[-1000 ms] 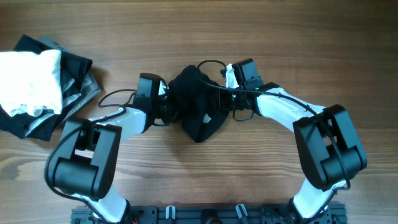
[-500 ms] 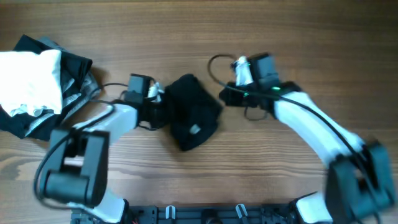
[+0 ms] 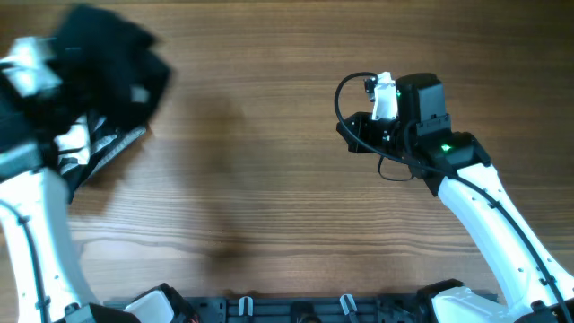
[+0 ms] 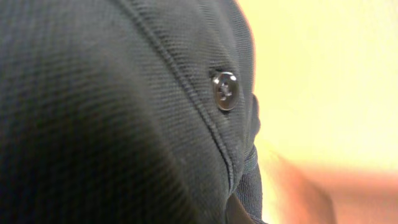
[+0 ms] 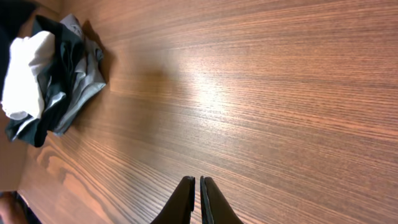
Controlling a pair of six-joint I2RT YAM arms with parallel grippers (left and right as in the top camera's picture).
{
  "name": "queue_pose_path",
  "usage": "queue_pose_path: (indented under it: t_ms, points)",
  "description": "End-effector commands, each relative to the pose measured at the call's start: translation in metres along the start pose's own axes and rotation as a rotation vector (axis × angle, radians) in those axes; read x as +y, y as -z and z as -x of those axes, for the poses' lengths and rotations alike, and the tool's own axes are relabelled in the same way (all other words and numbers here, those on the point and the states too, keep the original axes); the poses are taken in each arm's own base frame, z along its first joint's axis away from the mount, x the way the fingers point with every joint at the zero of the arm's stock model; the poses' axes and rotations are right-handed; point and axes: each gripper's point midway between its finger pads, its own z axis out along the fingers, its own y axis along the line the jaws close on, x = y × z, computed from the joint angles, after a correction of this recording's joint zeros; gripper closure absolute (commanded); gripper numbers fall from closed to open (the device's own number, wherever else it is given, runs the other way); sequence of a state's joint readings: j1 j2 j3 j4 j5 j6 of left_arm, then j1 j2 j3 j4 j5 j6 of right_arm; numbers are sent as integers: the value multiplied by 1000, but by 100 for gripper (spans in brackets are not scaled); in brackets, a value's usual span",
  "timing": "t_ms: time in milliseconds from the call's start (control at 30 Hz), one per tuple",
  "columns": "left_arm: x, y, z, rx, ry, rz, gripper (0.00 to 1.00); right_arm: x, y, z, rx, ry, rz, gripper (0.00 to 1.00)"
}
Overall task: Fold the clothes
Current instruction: 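Lift the bundle with the left gripper and carry it to the upper-left pile, then release the bundle onto the clothes pile with the left gripper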
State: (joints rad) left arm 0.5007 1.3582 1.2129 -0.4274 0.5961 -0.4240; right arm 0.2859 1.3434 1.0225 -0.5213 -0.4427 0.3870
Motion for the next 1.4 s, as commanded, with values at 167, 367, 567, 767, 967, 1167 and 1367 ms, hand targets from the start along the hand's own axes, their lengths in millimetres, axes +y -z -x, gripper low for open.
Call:
queue_pose_path:
  t_ms: [167, 367, 567, 767, 967, 1167, 1367]
  points:
    - [138, 12, 35, -82, 132, 257, 45, -4, -2, 0, 3, 17, -18, 92]
    - [192, 7, 26, -60, 217, 366, 0, -4, -2, -2, 10, 14, -21, 92]
    - [183, 50, 40, -91, 215, 402, 0, -4, -2, -1, 7, 15, -19, 92]
    - [115, 94, 41, -34, 102, 368, 0, 1, 2, 6, -21, 31, -8, 90]
    - [35, 111, 13, 74, -144, 281, 0, 22, 28, 29, -129, 89, 25, 90]
    - [-75, 115, -56, 221, -561, 15, 0, 48, 78, 49, -300, 186, 47, 84]
    - [-140, 138, -111, 216, -860, -38, 0, 71, 138, 51, -469, 307, 42, 59]
